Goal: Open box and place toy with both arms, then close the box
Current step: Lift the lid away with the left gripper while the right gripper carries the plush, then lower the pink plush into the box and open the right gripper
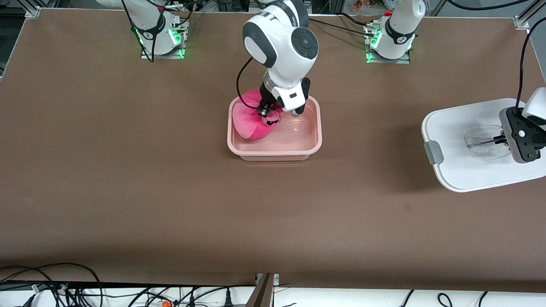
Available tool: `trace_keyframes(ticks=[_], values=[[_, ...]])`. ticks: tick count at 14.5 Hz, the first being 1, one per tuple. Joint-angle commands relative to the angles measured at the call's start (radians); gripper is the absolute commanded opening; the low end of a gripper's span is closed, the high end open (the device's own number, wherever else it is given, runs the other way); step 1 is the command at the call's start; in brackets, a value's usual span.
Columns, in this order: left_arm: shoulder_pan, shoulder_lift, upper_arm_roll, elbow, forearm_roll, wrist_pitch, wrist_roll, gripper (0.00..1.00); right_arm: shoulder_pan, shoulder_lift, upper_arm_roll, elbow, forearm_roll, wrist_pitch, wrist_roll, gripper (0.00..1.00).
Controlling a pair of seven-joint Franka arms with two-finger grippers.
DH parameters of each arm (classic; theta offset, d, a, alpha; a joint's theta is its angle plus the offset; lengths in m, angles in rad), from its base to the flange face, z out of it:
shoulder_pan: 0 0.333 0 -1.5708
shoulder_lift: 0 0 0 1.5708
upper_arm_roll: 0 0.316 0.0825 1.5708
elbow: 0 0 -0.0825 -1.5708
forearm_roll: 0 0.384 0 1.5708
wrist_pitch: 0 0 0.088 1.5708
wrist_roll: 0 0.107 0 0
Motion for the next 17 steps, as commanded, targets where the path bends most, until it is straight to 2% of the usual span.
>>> trace_keyframes(ticks=[1,3,5,12,15,16,17], values=[[0.007,0.02,-0.011,0.028,0.003,-0.019,0.023,0.0,0.009,0.074,-0.004,0.03,-0.016,0.005,-0.008,0.0],[0.007,0.02,-0.011,0.026,0.004,-0.019,0.023,0.0,0.01,0.1,-0.002,0.029,-0.039,0.04,-0.006,0.0],[0.005,0.02,-0.011,0.026,0.004,-0.019,0.021,0.0,0.01,0.126,-0.002,0.029,-0.039,0.078,0.011,0.06],[0.004,0.02,-0.011,0.025,0.004,-0.019,0.018,0.0,-0.001,0.116,-0.038,0.043,-0.041,0.092,0.005,0.06],[0.004,0.02,-0.011,0.025,0.004,-0.019,0.018,0.0,0.012,0.129,-0.028,0.038,-0.041,0.12,0.035,0.07],[0.004,0.02,-0.011,0.025,0.004,-0.019,0.018,0.0,0.018,0.14,-0.028,0.038,-0.041,0.127,0.046,0.15],[0.004,0.02,-0.011,0.025,0.004,-0.019,0.018,0.0,0.019,0.14,-0.027,0.038,-0.039,0.143,0.051,0.57]])
